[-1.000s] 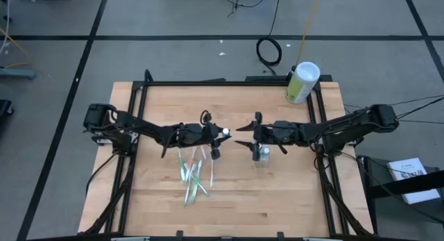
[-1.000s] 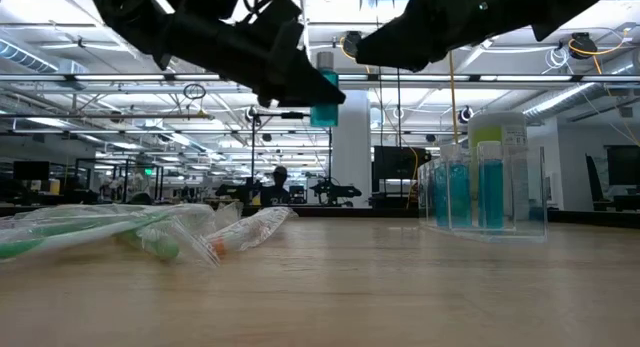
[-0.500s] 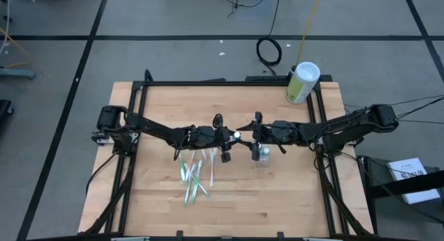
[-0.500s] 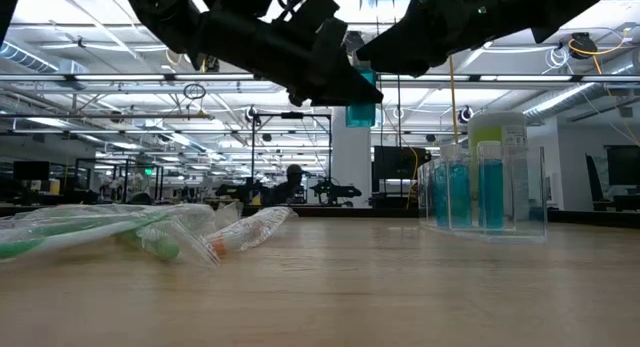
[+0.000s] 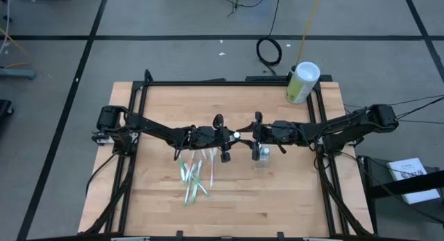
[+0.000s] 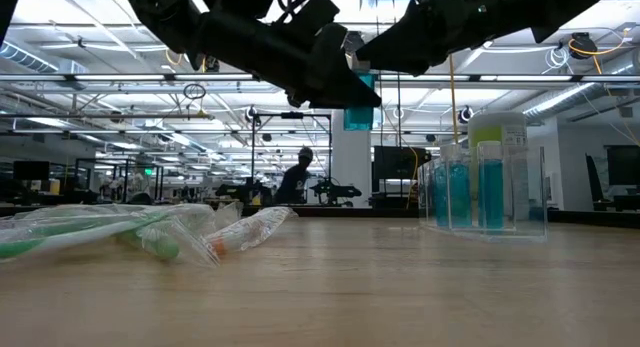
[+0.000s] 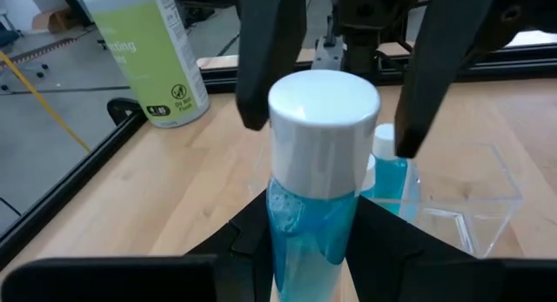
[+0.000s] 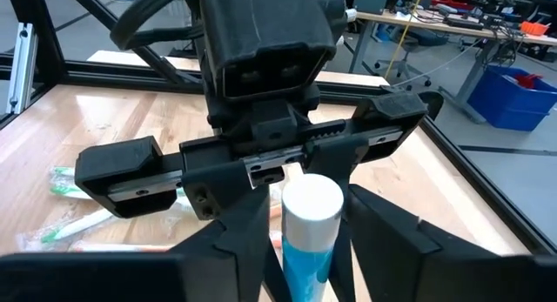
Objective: Pick & Place toothbrushing station
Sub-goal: Put the blue mouthwash into the middle of the transparent organizer
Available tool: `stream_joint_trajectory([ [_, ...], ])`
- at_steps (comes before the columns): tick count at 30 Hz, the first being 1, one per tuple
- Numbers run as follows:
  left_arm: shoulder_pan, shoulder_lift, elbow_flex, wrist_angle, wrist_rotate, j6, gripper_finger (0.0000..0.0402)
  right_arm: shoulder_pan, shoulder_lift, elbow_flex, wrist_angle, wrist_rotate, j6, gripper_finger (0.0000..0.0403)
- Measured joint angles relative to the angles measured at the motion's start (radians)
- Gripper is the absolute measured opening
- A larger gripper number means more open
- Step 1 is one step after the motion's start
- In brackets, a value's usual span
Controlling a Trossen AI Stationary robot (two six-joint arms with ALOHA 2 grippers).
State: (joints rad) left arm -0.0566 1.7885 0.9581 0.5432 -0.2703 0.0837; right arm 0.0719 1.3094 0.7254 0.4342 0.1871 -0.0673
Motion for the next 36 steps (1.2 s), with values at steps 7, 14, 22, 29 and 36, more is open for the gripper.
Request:
stream_joint_trajectory([
  [7,0.000,0.000,0.000,0.001,0.000,-0.003,0.0115,-0.003,0.000,0.000,-0.005,0.000,0.000,0.0110],
  [14,0.001,0.000,-0.001,0.003,0.000,-0.003,0.0115,-0.020,0.000,0.001,-0.016,-0.005,0.014,0.0103],
  [22,0.001,0.000,-0.001,0.003,0.004,-0.001,0.0117,-0.022,-0.001,0.001,-0.019,-0.005,0.002,0.0088],
  [29,-0.009,0.000,-0.001,0.003,0.003,0.001,0.0197,-0.022,0.000,0.001,-0.024,0.028,-0.004,0.0083],
  [36,-0.018,-0.002,-0.001,0.000,-0.001,-0.009,0.0306,-0.022,-0.026,0.000,-0.040,0.049,-0.009,0.0081],
])
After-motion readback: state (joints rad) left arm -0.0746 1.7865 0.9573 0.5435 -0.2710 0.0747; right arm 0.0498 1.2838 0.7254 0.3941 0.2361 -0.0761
